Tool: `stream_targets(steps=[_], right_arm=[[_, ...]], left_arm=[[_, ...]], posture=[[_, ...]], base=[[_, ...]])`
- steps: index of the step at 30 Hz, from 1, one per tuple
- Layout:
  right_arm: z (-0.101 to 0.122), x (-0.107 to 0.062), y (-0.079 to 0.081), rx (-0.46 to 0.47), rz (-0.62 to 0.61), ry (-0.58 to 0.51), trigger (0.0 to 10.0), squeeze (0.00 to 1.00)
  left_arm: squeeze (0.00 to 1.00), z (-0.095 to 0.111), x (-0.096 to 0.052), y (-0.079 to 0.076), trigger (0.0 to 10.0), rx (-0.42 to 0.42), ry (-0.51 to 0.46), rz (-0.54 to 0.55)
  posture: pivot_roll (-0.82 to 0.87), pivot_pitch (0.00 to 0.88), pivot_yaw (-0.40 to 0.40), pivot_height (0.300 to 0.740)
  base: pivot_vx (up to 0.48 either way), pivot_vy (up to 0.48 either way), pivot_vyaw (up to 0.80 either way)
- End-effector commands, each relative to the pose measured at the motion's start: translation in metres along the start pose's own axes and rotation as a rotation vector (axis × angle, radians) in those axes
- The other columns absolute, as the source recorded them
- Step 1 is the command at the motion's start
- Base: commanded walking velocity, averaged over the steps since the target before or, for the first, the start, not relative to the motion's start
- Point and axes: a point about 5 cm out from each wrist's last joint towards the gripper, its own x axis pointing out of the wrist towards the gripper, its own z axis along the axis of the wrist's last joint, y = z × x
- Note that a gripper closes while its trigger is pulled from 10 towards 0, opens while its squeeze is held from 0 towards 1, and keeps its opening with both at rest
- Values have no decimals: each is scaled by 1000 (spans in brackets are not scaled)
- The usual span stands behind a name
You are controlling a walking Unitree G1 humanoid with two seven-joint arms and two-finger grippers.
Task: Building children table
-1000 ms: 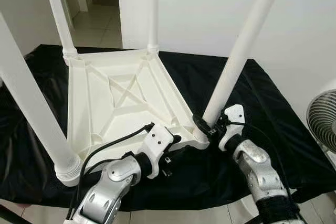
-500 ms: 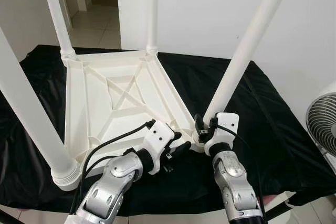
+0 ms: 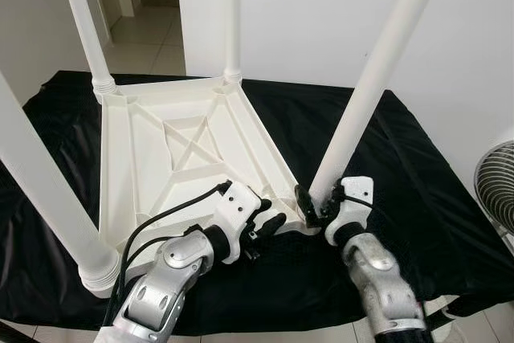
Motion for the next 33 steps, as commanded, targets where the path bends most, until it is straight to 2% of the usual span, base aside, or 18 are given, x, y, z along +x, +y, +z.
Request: stream_targets(steps=[1, 2, 3, 6, 14, 15, 17, 18, 22, 29, 33], right_arm=[[-4, -2, -2, 3, 60, 27, 10000, 161], [-2, -3, -6, -34, 143, 27, 10000, 0], [-2, -3, -6, -34, 143, 27, 10000, 0], [5, -3, -13, -90, 301, 12, 10000, 0], [10, 10, -14, -136, 433, -5, 10000, 0], [11, 13, -14, -138, 455, -2, 7059, 0], [11, 13, -14, -138, 455, -2, 7059, 0], [11, 16, -14, -150, 479, 11, 0, 0], [7, 17, -17, -142, 515, 42, 0, 0], [-6, 7, -19, -107, 537, 67, 0, 0], [-8, 3, -19, -56, 472, 43, 0, 0]], left_arm=[[0, -3, 0, 2, 10000, -21, 2, 26], [0, -3, 0, 2, 10000, -19, 3, 28], [0, -3, 0, 2, 10000, -19, 3, 28], [0, -3, 0, 1, 10000, 0, 4, 27], [0, -4, -1, -3, 10000, -18, 7, -5], [0, -4, 0, -4, 10000, -4, 8, -17], [0, -4, 0, -4, 10000, -4, 8, -17], [0, -4, 0, -5, 10000, 4, 14, -25], [0, -4, 0, -7, 10000, 9, 17, -38], [0, -5, -3, -10, 10000, 11, 30, -57], [0, -7, -4, -10, 10000, 8, 34, -57]], posture=[[10, 10, -30, 740], [8, 16, -35, 740], [8, 16, -35, 740], [10, 20, -37, 740], [14, 15, -35, 740], [22, 13, -38, 740], [22, 13, -38, 740], [34, 9, -45, 740], [38, 20, -43, 740], [39, 31, -45, 740], [27, 30, -55, 740]], base=[[0, 0, 0], [0, 0, 0], [0, 0, 0], [0, 0, 0], [0, 0, 0], [0, 0, 0], [0, 0, 0], [0, 0, 0], [0, 0, 0], [0, 0, 0], [0, 0, 0]])
